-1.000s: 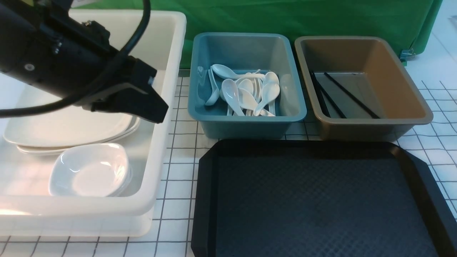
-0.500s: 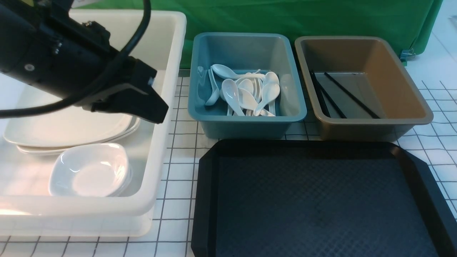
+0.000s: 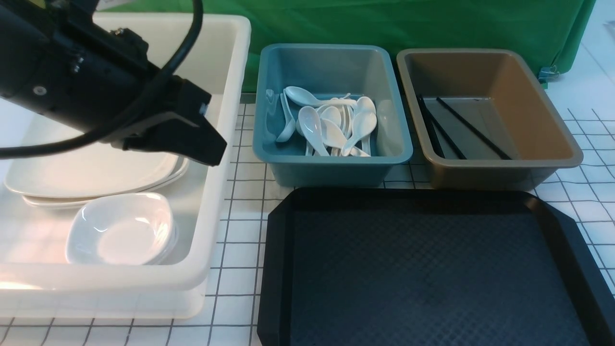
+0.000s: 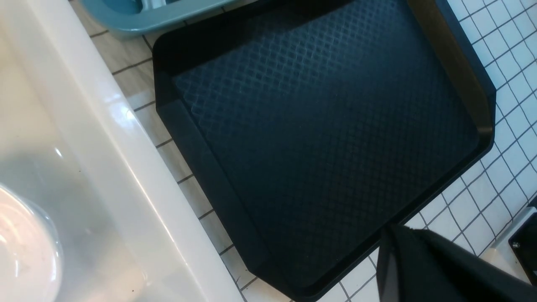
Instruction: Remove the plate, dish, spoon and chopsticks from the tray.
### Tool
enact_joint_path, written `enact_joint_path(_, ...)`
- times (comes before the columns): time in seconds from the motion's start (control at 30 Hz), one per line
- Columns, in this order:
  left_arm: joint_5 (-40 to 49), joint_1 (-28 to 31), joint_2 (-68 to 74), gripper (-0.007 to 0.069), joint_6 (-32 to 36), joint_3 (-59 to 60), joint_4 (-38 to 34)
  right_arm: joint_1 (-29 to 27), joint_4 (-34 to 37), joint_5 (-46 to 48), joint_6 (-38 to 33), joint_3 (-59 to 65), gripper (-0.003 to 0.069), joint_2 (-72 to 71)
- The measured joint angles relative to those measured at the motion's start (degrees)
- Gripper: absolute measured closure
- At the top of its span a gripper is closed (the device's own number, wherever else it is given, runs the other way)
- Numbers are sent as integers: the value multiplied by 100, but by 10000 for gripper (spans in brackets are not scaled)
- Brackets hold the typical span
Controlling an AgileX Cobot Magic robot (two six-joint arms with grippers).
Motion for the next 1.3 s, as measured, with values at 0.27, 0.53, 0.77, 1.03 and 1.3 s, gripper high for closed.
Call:
enact_joint_path(0.27, -6, 0, 0, 606, 0, 0, 0, 0, 0, 0, 0, 0, 419, 0)
enact_joint_path(0.53, 224, 0, 0, 606, 20, 0, 0, 0, 0, 0, -245, 0, 419, 0)
enact_joint_path(0.77, 262, 0, -6, 606, 41, 0, 0, 0, -13, 0, -748, 0, 419, 0)
enact_joint_path(1.03, 261, 0, -667, 606, 44, 160, 19, 0, -13, 0, -779, 0, 419, 0)
enact_joint_path(1.3, -1366, 0, -2559, 606, 133, 2114, 39, 0, -13, 0, -793, 0, 419, 0)
